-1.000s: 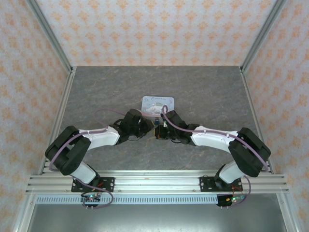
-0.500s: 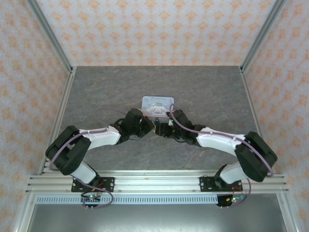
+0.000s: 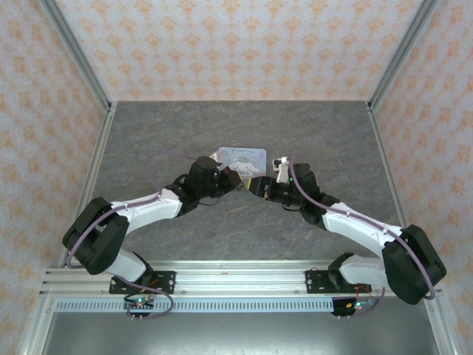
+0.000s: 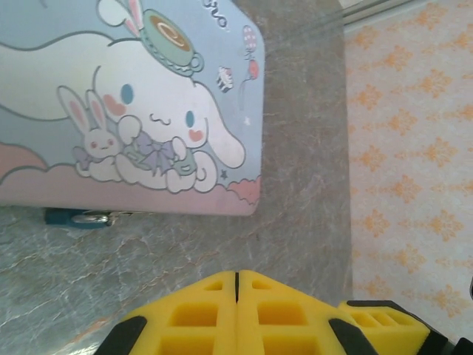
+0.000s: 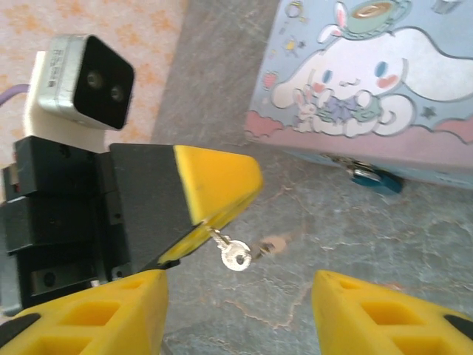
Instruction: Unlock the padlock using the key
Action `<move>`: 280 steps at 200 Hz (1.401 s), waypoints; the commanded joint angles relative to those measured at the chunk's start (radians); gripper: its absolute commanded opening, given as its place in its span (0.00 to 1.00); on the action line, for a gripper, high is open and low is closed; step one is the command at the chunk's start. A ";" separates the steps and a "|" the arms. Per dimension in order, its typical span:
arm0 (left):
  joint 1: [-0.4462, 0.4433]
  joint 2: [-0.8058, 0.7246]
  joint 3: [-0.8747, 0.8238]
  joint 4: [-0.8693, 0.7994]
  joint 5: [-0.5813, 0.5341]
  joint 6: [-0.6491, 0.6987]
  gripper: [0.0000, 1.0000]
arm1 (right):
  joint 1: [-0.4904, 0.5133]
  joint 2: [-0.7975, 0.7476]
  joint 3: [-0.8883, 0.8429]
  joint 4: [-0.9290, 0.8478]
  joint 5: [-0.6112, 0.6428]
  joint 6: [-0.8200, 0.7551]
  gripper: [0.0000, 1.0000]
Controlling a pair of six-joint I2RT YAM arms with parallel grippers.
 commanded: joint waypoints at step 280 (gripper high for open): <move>-0.010 -0.054 -0.041 0.214 0.020 -0.060 0.00 | -0.029 0.174 0.066 0.306 -0.099 0.089 0.25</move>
